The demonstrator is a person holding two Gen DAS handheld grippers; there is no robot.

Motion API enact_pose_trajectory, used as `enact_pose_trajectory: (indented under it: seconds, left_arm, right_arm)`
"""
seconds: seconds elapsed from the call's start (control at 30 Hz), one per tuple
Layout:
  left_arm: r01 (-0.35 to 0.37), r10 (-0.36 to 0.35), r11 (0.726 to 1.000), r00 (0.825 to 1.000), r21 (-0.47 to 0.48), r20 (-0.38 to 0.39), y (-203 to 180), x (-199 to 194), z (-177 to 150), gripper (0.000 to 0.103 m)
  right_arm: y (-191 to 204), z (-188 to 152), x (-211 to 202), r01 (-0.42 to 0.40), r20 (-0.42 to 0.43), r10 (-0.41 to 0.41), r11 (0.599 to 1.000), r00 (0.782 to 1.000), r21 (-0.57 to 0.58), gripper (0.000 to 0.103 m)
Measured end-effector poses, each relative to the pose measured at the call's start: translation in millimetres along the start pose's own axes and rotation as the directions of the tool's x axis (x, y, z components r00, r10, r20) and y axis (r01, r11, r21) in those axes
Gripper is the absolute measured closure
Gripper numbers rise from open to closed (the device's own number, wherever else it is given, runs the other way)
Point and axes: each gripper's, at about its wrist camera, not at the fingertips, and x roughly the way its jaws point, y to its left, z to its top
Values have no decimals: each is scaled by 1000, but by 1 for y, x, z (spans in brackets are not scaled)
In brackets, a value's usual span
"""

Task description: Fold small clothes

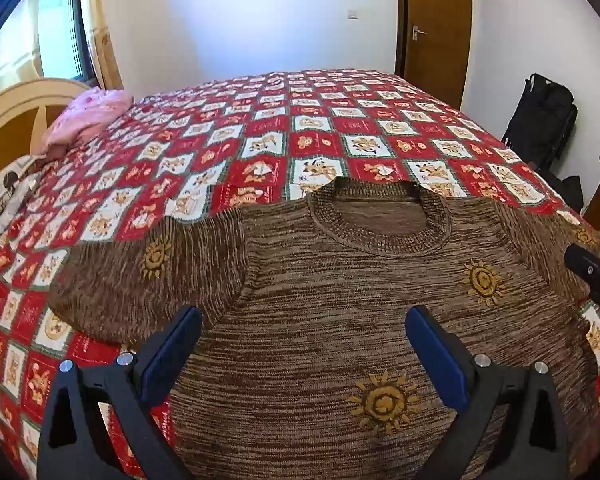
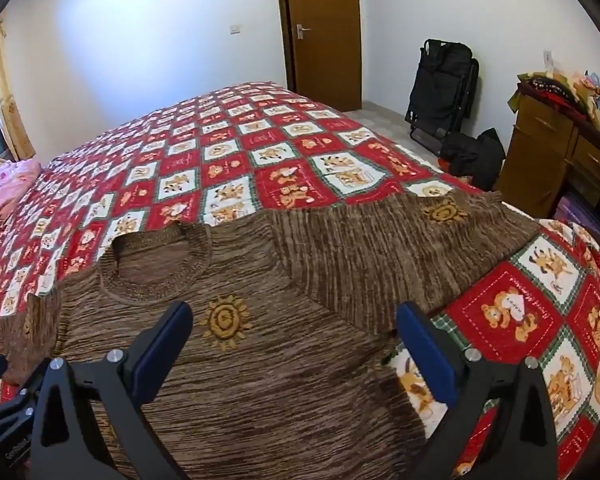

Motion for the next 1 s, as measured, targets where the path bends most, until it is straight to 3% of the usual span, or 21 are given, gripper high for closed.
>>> enact_pose_trajectory:
  seconds: [1.0]
  left_arm:
    - [-19,19,1000,1000,20,11,-5,-2,3,1]
  right_arm:
    - [-2,1,1,2,-23,-2,1000,1000,4,0]
